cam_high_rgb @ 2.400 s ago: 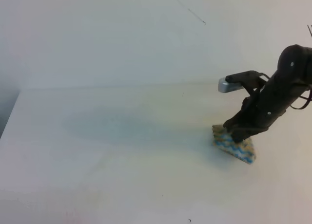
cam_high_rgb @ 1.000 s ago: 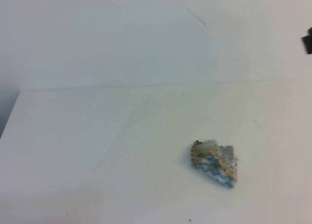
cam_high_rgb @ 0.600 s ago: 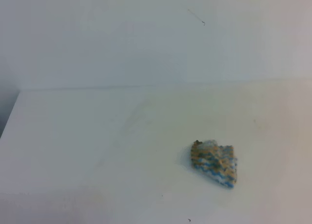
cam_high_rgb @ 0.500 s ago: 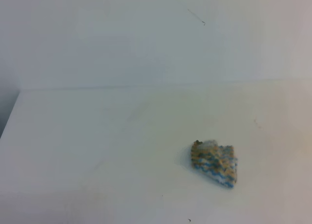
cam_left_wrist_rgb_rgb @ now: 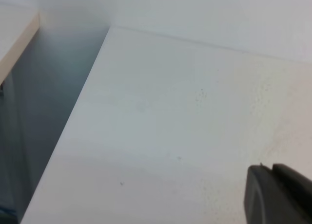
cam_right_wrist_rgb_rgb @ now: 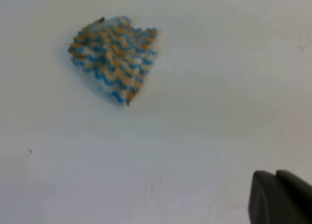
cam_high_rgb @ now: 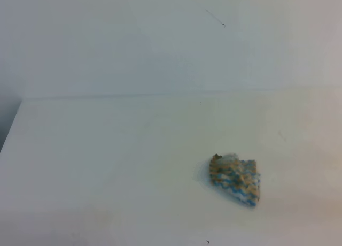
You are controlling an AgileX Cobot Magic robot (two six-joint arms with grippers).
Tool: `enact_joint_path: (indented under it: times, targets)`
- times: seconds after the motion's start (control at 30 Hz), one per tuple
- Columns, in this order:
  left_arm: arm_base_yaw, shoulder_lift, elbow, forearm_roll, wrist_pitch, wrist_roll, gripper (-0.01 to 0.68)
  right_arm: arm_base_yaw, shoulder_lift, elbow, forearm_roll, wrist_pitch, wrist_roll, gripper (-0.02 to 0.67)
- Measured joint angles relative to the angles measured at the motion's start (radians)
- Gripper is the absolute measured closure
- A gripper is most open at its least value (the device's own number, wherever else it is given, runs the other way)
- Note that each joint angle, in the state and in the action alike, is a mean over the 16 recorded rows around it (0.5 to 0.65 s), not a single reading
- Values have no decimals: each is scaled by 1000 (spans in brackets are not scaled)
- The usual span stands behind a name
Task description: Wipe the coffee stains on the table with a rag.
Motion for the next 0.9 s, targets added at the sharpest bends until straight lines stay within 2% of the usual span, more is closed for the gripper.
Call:
enact_joint_path:
  times: [0.17, 0.3, 0.7, 0.9]
  targets:
    - [0, 0, 3, 0, 0, 0, 672, -18, -33, 15, -3, 21, -12, 649]
    - [0, 2, 3, 0, 0, 0, 672, -74, -96, 19, -27, 17, -27, 649]
    - [0, 0, 5, 0, 0, 0, 672, -407, -423, 136, -95, -225, -33, 649]
    - [0, 0, 5, 0, 0, 0, 672, -511, -550, 228, -100, -344, -20, 649]
